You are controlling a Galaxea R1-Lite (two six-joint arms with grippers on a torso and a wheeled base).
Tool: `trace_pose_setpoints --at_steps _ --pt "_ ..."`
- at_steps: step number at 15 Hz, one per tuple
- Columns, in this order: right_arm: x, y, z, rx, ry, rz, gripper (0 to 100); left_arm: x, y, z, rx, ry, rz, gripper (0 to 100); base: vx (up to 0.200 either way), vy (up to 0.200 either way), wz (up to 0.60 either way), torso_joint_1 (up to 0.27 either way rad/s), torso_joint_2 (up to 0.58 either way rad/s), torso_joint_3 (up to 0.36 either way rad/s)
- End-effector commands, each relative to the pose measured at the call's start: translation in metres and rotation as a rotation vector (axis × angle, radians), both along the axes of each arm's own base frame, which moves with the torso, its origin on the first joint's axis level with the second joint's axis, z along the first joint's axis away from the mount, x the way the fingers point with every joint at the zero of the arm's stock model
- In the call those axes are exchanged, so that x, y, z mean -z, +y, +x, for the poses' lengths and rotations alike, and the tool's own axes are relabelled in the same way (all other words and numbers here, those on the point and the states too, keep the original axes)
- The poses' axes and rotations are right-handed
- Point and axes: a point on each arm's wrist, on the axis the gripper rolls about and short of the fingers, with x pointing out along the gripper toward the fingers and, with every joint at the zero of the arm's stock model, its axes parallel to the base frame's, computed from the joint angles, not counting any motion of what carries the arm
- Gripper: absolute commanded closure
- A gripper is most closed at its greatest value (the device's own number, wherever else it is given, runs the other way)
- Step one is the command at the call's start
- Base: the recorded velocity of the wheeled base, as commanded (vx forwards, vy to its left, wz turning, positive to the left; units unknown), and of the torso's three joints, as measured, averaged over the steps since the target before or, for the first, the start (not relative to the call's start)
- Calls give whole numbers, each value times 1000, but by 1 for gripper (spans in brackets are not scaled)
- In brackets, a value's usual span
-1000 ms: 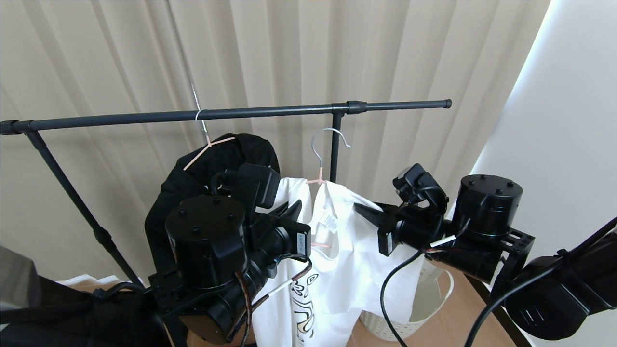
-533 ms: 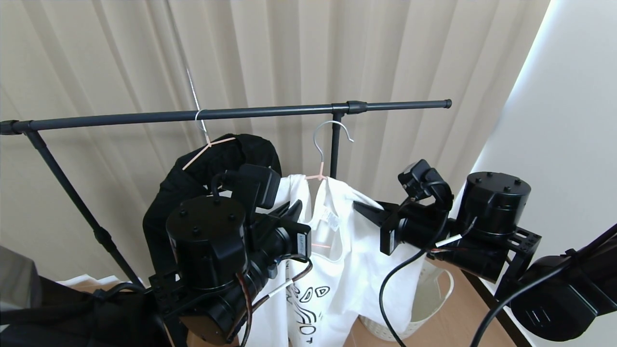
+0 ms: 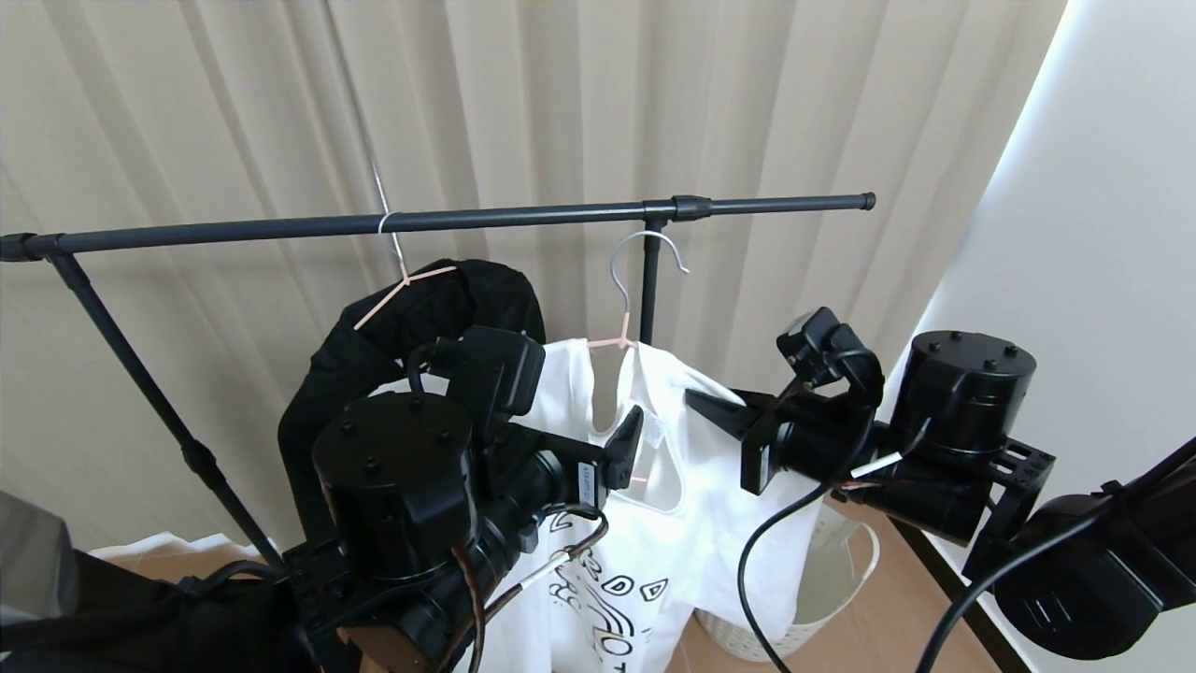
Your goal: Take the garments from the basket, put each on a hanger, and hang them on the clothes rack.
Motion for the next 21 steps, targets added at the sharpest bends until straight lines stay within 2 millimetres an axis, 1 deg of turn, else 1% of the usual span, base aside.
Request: trace_pose_setpoints --at_steps 1,2,6,9,12,13,14,17,19,21 --pt "-1 -3 3 1 3 9 100 -2 0 -5 13 -8 -4 0 0 0 0 0 0 0" --pt "-1 -6 4 3 8 17 100 -4 1 -7 16 -15 -7 0 0 0 0 0 0 0" --pt "-4 -27 15 16 7 33 100 -18 8 -14 21 -52 -21 0 0 0 0 0 0 0" --pt "-5 -41 23 31 -29 50 100 -16 15 -17 45 -53 0 0 0 0 0 0 0 0" --pt "-5 -58 28 24 -32 50 100 -21 31 -11 80 -65 -4 0 0 0 0 0 0 0" --pt "-6 -63 29 20 -33 52 100 -21 39 -9 96 -65 -4 0 0 0 0 0 0 0" --pt "-7 -71 33 32 -38 55 100 -19 51 -1 100 -66 17 0 0 0 0 0 0 0" --pt "-8 -81 35 38 -43 58 100 -17 68 10 109 -60 26 0 0 0 0 0 0 0" --pt "-9 -87 36 36 -45 58 100 -16 81 14 128 -70 22 0 0 0 0 0 0 0" --pt "-9 -92 37 30 -50 56 100 -14 100 23 158 -70 26 0 0 0 0 0 0 0"
